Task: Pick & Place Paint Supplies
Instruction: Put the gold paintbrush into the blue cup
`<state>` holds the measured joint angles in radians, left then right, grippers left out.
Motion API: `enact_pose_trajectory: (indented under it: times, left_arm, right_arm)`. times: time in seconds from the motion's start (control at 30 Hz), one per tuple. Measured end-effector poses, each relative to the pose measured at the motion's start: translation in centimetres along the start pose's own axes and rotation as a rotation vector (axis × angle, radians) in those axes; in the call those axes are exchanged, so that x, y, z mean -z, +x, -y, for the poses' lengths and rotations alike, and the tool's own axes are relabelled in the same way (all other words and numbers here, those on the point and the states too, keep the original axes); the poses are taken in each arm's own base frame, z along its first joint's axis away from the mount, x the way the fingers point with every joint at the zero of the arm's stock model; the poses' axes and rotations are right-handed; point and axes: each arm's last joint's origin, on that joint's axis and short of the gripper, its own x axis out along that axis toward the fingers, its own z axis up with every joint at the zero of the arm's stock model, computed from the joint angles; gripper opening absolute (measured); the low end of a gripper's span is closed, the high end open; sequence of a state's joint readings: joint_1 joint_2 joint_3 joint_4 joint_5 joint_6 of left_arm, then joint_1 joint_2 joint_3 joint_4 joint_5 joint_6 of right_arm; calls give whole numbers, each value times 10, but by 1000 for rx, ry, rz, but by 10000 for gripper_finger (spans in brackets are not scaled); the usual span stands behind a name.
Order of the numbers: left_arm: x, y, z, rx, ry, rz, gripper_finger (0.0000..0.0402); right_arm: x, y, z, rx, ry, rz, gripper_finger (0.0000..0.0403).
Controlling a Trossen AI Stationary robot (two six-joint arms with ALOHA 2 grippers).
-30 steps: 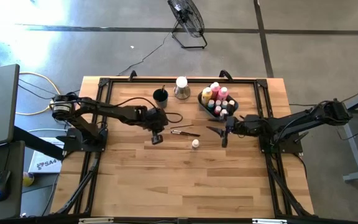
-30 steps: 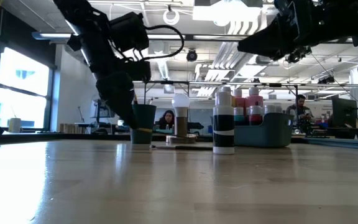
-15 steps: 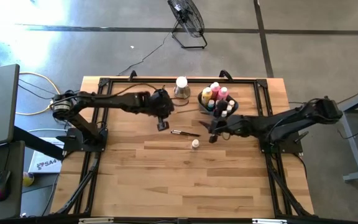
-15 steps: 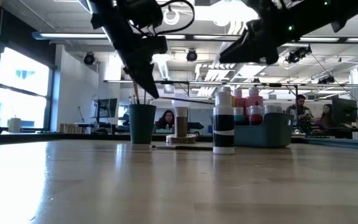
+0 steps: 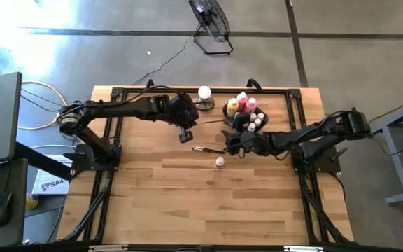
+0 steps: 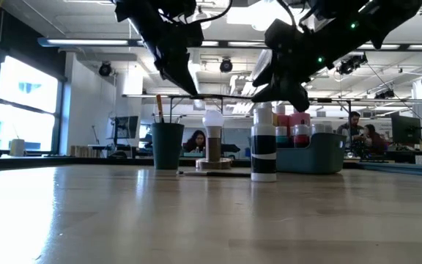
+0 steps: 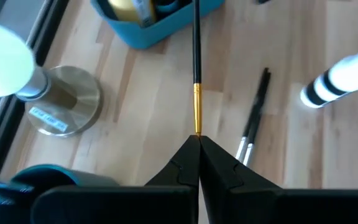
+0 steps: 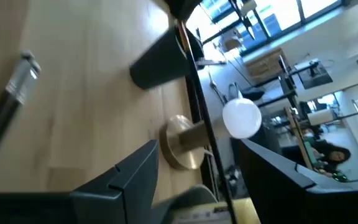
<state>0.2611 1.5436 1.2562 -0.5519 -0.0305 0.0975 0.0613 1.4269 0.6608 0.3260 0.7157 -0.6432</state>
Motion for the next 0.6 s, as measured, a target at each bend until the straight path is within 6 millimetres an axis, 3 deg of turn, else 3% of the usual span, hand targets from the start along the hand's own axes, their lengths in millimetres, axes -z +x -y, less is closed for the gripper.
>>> enact_pose_trajectory:
  times: [0.43,0.6]
  left_arm:
    - [-2,-1,1,50,-23,12,0]
    - [-2,-1,1,49,-24,13,0]
  right_arm:
    - [12,18,16,-26,10,3,212]
    - [14,20,18,-25,14,-1,193]
